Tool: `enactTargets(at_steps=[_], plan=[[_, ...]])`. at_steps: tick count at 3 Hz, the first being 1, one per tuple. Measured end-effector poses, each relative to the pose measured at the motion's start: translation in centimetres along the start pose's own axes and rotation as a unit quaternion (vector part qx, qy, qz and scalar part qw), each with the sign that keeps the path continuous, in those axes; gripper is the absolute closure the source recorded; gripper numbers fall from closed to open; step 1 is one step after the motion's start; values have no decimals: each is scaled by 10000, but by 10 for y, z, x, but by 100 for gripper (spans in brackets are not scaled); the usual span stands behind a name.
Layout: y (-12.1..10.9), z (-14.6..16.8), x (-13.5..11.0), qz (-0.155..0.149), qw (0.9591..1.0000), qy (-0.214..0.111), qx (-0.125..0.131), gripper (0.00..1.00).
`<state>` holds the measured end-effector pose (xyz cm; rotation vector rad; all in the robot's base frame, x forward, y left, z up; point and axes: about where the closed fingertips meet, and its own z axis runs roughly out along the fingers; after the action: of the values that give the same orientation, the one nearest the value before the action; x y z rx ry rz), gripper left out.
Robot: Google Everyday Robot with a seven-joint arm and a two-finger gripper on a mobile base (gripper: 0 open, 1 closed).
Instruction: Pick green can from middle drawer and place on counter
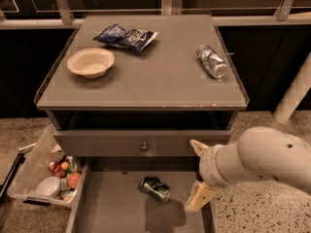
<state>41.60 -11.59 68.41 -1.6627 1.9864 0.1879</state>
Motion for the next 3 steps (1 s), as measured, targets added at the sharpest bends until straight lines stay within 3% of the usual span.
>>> enactTargets(at_steps=[1,3], plan=[[-4,54,24,249,9997,4,14,0],[4,64,23,115,9999,29,-18,0]])
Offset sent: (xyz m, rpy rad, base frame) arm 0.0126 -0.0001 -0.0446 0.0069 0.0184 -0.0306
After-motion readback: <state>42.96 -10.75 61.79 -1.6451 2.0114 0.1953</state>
